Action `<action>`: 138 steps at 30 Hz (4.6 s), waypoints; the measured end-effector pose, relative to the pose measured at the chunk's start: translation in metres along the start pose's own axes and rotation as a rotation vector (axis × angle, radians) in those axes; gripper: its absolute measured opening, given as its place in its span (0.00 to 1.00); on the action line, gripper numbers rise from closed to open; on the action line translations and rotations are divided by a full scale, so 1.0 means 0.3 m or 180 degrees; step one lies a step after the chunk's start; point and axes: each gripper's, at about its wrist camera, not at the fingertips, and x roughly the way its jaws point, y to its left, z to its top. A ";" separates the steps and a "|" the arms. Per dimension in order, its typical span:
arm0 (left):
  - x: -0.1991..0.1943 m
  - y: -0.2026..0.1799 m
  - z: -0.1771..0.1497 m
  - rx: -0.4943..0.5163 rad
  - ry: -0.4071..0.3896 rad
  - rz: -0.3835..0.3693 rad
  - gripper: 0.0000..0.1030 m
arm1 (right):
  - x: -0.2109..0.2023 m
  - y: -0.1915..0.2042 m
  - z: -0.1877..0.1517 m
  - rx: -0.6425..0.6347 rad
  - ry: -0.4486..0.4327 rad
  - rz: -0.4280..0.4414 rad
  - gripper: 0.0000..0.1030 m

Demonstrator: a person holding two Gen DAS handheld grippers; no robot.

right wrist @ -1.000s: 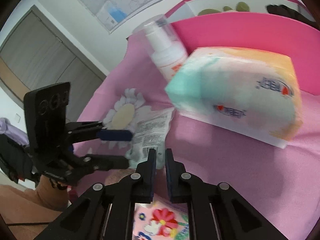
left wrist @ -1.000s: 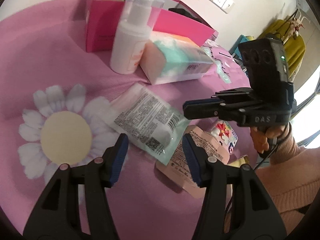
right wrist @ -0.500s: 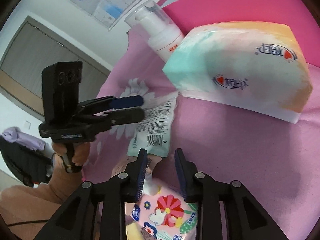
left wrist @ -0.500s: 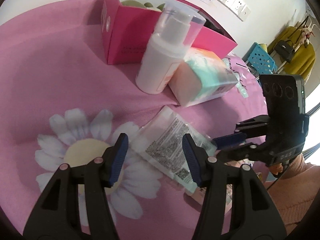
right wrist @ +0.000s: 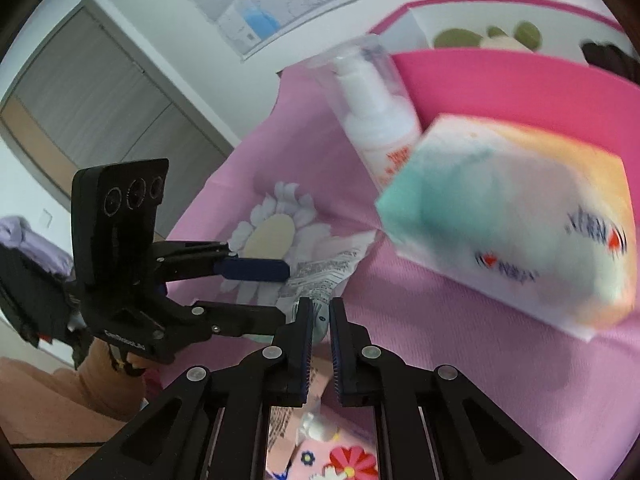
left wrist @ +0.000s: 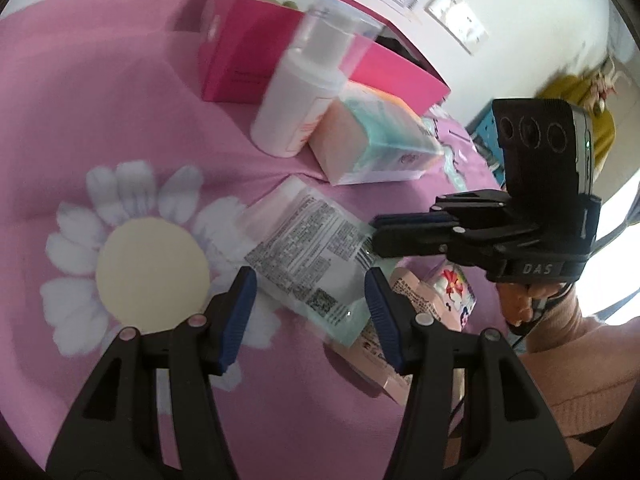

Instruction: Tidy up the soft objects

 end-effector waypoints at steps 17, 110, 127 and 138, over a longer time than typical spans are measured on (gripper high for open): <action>0.033 -0.086 -0.074 -0.0028 0.0044 -0.0479 0.56 | 0.028 -0.007 0.057 -0.0204 -0.0065 -0.0297 0.15; -0.245 -0.281 0.336 0.0469 -0.0573 -0.0156 0.44 | -0.437 0.052 0.103 -0.0133 -0.1074 0.0155 0.09; -0.086 -0.136 0.651 0.0184 -0.0368 0.0249 0.44 | -0.353 -0.158 0.403 0.0141 -0.1053 0.0003 0.09; 0.045 -0.022 0.687 -0.0114 -0.0180 0.0640 0.46 | -0.185 -0.282 0.465 0.0406 -0.0620 -0.0554 0.28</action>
